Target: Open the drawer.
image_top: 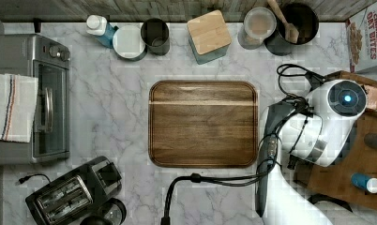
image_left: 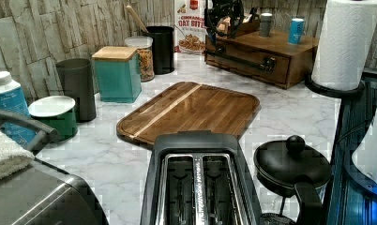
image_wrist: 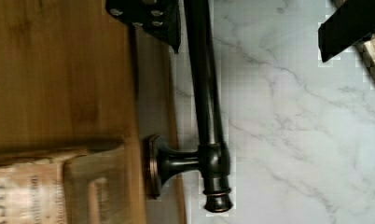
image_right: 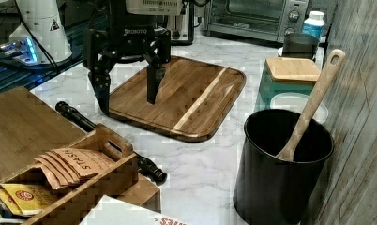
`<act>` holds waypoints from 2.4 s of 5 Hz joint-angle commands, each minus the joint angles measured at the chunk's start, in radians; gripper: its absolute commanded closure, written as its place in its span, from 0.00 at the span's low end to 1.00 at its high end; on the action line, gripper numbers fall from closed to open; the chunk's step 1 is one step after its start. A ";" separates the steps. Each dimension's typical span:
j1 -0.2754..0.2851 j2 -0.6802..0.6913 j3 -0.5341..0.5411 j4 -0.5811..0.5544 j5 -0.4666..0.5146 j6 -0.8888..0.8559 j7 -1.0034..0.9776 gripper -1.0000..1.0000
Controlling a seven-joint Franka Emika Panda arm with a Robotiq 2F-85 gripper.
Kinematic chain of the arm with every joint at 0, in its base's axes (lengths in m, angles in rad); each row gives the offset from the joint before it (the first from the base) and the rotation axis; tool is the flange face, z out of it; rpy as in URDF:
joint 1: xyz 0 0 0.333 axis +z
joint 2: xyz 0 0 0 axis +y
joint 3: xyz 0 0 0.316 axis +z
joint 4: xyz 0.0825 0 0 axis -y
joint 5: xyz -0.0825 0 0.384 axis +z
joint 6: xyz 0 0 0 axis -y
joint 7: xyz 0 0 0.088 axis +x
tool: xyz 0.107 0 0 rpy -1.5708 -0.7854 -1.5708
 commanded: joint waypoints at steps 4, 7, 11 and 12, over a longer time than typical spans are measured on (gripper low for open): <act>-0.076 0.041 0.015 -0.128 0.104 0.199 -0.070 0.00; -0.080 0.065 0.029 -0.154 0.116 0.273 -0.138 0.00; -0.146 0.132 0.166 -0.068 0.280 0.281 -0.421 0.00; -0.129 0.132 0.197 -0.016 0.308 0.118 -0.398 0.00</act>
